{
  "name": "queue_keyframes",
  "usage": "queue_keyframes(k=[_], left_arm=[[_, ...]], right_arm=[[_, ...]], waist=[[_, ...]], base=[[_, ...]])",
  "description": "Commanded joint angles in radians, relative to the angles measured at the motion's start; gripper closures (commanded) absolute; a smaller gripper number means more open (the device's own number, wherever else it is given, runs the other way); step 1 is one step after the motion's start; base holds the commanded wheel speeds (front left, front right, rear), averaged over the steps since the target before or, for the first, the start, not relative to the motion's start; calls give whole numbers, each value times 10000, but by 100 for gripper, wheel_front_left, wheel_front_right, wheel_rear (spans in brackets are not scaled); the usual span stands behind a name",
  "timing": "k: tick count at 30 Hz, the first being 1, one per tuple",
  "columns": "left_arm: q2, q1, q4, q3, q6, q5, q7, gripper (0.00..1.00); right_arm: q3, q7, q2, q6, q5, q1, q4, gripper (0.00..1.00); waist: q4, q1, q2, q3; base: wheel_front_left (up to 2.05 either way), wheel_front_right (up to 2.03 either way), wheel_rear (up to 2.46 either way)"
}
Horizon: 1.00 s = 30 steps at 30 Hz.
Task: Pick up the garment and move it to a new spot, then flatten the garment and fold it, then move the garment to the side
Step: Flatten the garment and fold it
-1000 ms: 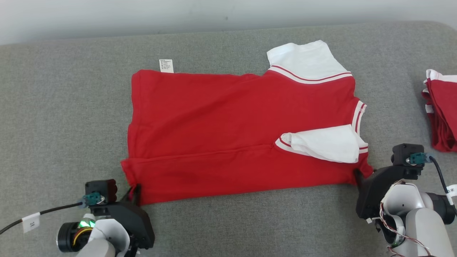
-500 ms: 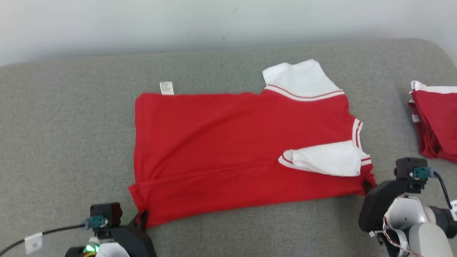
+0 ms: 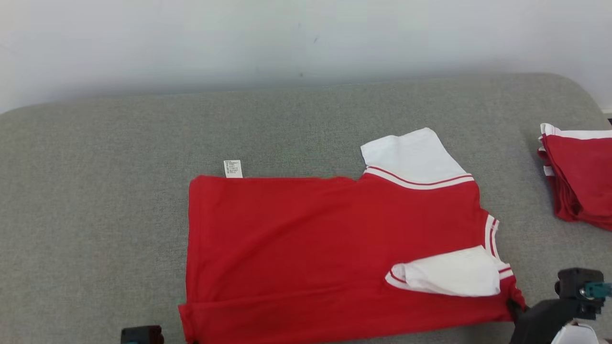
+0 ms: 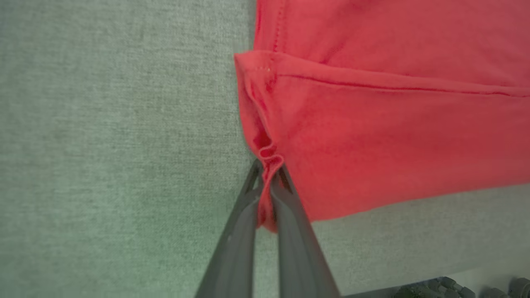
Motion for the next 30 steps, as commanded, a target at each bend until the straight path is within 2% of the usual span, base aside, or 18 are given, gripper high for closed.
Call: queue_keyframes(k=[1,4,5,6,7,19,30], left_arm=[[115,275,-22,3,115,-11,69,100],[215,468,-134,62,272,-17,64,100],[218,511,-146,80,317,10,4,73],[218,538,-144,94,354,21,-22,9],[208,558,-143,102,391,21,-29,0],[123,248,-72,127,513,161,-226,0],[104,-1340,396,225,176,550,-638,0]], right_arm=[[-114,68,2,-28,142,199,-129,100],[-161,158,4,-28,324,500,-323,100],[-153,140,4,-28,346,541,-345,83],[-146,107,3,-28,346,574,-351,50],[-167,67,3,-28,333,571,-330,0],[398,-206,14,-28,-29,193,-189,0],[1115,-626,12,-28,-582,-1092,233,0]], waist=[[-11,-1,-1,28],[-69,-1,-1,96],[-86,-1,-1,110],[-104,-1,-1,123],[-120,-1,-1,138],[-137,-1,-1,169],[-51,-1,-1,260]], base=[[0,0,0],[0,0,0],[0,0,0],[0,0,0],[0,0,0],[0,0,0],[0,0,0]])
